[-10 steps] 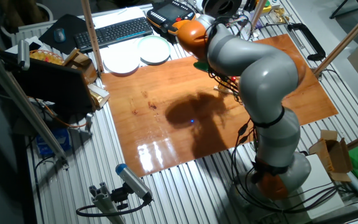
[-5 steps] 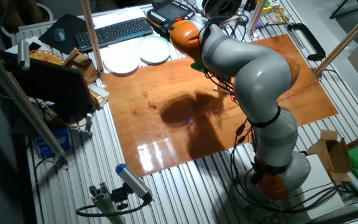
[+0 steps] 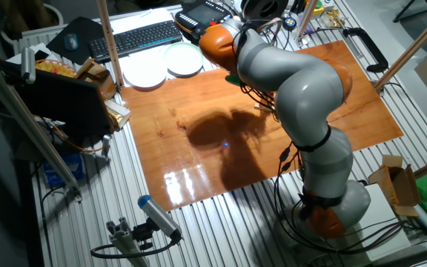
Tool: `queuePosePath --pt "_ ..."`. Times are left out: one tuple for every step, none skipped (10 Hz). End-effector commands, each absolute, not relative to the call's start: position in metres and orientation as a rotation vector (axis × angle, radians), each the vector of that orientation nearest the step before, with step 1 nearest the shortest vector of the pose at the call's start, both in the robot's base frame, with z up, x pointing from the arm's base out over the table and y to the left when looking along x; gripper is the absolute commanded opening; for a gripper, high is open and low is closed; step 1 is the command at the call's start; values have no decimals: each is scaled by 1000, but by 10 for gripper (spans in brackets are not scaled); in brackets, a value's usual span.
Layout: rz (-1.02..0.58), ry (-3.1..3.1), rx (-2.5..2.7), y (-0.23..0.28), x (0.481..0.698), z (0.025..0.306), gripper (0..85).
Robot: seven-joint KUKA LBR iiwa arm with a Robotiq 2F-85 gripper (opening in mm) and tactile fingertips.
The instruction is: Take the dish off the dish rack
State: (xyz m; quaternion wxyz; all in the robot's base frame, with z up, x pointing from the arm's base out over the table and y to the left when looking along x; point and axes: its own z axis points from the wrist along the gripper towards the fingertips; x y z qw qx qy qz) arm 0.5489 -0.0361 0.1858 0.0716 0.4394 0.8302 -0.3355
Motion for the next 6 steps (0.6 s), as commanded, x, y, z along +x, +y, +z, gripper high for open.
queuePosePath --pt "-1016 2494 1320 -35 550 188 7" --pt "-1021 2493 1318 -34 551 191 7" --pt "-1029 2488 1318 -31 552 193 7" --pt "-1040 2486 1318 -30 554 196 7" --pt "-1053 2487 1316 -28 555 199 7" --pt "-1066 2489 1312 -28 557 204 7"
